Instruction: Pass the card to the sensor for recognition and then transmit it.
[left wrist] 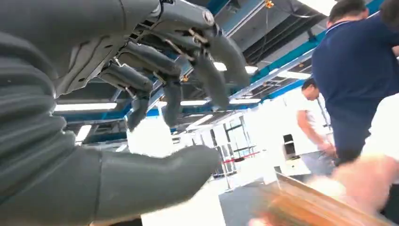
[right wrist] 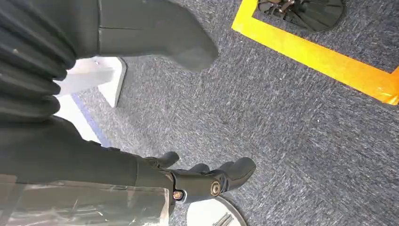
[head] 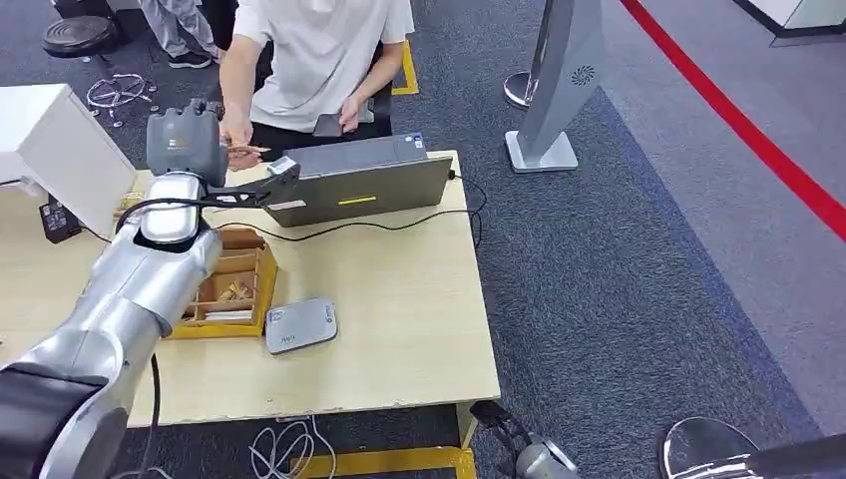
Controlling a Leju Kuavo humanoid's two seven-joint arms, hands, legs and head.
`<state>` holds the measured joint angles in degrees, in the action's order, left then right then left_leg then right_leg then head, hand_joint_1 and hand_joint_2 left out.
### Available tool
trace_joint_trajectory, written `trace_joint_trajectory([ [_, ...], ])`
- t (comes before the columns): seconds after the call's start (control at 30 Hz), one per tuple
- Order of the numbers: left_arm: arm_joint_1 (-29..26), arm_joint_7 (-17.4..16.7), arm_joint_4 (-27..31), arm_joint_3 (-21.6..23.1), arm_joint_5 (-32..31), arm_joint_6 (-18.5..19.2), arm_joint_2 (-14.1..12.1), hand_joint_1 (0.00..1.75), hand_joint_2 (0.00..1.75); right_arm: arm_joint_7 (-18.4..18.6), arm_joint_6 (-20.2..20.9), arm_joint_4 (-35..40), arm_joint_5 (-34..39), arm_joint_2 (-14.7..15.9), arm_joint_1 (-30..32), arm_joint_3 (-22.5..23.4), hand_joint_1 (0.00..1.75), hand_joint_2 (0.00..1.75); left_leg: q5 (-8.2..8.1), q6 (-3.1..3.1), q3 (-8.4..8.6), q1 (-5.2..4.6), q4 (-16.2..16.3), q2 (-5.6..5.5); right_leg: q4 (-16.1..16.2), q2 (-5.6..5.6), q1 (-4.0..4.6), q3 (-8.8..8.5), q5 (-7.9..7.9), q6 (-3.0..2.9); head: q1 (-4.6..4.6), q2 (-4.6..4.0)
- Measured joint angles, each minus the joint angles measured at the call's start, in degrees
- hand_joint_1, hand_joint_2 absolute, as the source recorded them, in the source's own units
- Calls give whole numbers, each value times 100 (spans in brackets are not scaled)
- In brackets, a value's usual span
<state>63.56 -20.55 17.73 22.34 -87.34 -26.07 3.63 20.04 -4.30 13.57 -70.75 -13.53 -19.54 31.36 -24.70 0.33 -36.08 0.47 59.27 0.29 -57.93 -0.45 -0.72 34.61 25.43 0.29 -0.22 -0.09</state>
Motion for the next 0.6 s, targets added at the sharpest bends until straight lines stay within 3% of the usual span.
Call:
trace_joint_trajectory([
  [0.23,-15,254,-11,-92,-26,-252,-96,0,175,-53,-59,0,85,0,26,0,0,0,0,0,0,0,0,0,0,0,0,0,0,0,2,0],
  [0.53,-39,321,-9,-173,-26,-357,-151,0,175,-66,-99,0,111,0,41,0,0,0,0,0,0,0,0,0,0,0,0,0,0,0,0,0],
  [0.6,-79,545,-9,-199,13,-622,-186,0,175,-70,-186,0,217,0,68,2,0,0,0,0,-1,0,-1,-1,0,0,0,-1,0,0,0,2],
])
